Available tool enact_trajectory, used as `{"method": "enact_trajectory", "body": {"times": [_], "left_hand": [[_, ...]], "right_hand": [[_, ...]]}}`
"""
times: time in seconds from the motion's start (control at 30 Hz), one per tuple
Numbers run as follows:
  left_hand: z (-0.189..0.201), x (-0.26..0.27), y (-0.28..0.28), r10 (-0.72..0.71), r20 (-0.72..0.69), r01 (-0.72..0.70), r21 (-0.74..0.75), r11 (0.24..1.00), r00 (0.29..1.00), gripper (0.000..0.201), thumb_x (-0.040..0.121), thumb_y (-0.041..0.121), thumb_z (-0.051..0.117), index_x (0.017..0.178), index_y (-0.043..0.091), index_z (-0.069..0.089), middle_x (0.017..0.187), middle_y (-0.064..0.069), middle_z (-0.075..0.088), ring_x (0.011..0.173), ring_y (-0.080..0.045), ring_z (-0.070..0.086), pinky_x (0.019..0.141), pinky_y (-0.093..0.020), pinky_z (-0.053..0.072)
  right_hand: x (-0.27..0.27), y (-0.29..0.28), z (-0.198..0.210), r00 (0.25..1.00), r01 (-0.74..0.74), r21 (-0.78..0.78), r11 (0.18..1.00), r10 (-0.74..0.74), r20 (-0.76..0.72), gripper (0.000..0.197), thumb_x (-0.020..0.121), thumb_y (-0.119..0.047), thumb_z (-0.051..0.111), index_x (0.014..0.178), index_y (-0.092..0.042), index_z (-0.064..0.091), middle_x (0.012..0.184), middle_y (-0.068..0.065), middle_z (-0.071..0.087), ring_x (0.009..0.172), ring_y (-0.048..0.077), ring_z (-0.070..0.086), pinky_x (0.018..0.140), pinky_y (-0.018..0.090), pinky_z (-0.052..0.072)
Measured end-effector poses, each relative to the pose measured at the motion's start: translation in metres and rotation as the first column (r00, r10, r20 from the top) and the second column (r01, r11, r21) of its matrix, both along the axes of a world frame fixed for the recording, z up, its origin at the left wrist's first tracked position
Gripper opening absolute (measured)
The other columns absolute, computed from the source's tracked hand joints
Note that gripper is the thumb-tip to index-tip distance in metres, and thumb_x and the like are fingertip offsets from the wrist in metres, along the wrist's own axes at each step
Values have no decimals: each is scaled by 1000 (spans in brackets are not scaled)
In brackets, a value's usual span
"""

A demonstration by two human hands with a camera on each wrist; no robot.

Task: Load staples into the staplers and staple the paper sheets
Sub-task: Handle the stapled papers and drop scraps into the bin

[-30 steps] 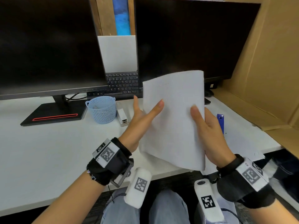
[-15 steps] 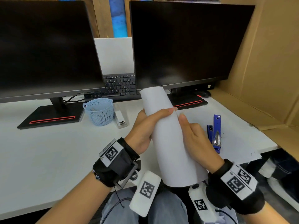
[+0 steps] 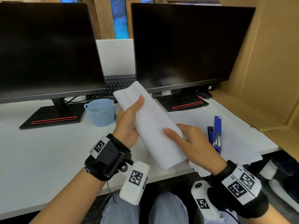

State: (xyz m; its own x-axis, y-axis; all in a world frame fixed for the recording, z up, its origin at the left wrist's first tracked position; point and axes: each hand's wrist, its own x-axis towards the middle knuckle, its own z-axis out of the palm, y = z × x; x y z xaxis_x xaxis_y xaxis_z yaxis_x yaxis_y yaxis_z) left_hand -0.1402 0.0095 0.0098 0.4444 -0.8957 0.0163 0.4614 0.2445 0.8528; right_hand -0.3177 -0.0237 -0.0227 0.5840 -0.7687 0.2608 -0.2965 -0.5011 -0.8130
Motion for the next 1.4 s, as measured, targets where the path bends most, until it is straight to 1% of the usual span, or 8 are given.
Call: {"method": "enact_trajectory", "body": {"times": [0.17, 0.27, 0.33, 0.43, 0.57, 0.77, 1.13, 1.4], "left_hand": [[3, -2, 7, -214, -42, 213, -35, 976, 976, 33, 96, 35, 48, 118, 15, 63, 105, -4, 74, 95, -16, 70, 88, -33, 55], [1, -3, 5, -201, -146, 191, -79, 978, 969, 29, 93, 27, 52, 119, 14, 59, 98, 0, 72, 97, -19, 69, 95, -40, 52], [1, -2, 3, -163, -165, 149, -93, 984, 973, 19, 93, 24, 54, 108, 15, 60, 82, 1, 70, 81, -16, 70, 98, -42, 49], [6, -3, 2, -83, -136, 70, -97, 993, 987, 14, 92, 25, 56, 84, 15, 61, 62, 3, 66, 58, -11, 64, 88, -36, 50], [5, -2, -3, 70, -110, -87, -152, 984, 991, 32, 76, 23, 73, 104, 17, 60, 70, 4, 62, 65, -12, 60, 65, -26, 55], [-1, -15, -4, 45, 38, -34, -249, 968, 998, 23, 72, 16, 67, 95, 17, 65, 70, 4, 64, 63, -15, 62, 65, -29, 55], [4, -32, -3, -318, 48, 320, -255, 912, 947, 23, 70, 23, 67, 87, 14, 56, 59, 4, 44, 52, -13, 46, 66, -30, 53], [5, -35, 0, -161, 132, 177, -121, 977, 978, 10, 89, 23, 65, 85, 15, 61, 71, 1, 68, 63, -20, 69, 66, -32, 57]], "right_hand": [[0, 7, 8, 991, -84, 370, 925, 39, 128, 59, 92, -55, 42, 50, -14, 52, 47, -2, 44, 40, 8, 39, 47, 24, 27], [-2, 9, 14, 987, -158, 711, 685, 79, 143, 52, 90, -59, 42, 74, -15, 65, 50, -1, 57, 35, 12, 41, 36, 17, 22], [-2, 7, 11, 980, -189, 667, 721, 99, 170, 56, 89, -60, 43, 85, -8, 64, 56, 0, 59, 35, 12, 46, 32, 15, 25], [0, 4, 4, 994, -30, 279, 960, -1, 109, 58, 81, -72, 49, 85, -16, 59, 68, -8, 60, 59, 14, 59, 45, 29, 47], [1, 8, 3, 987, -39, -65, 997, 28, -159, 78, 60, -81, 60, 126, -45, 38, 120, -23, 51, 109, 1, 52, 85, 29, 49], [2, 9, -4, 974, -55, -128, 990, 24, -227, 62, 75, -35, 78, 127, -26, 45, 107, -15, 55, 88, -1, 54, 64, 8, 44], [-10, -1, -8, 976, -207, 326, 922, 215, 10, 38, 74, -22, 81, 108, -23, 64, 101, -2, 70, 91, 9, 67, 73, 22, 55], [-9, 0, -19, 969, -247, 452, 857, 207, 136, 38, 80, -20, 78, 116, -17, 65, 111, 4, 72, 103, 20, 68, 89, 34, 56]]}}
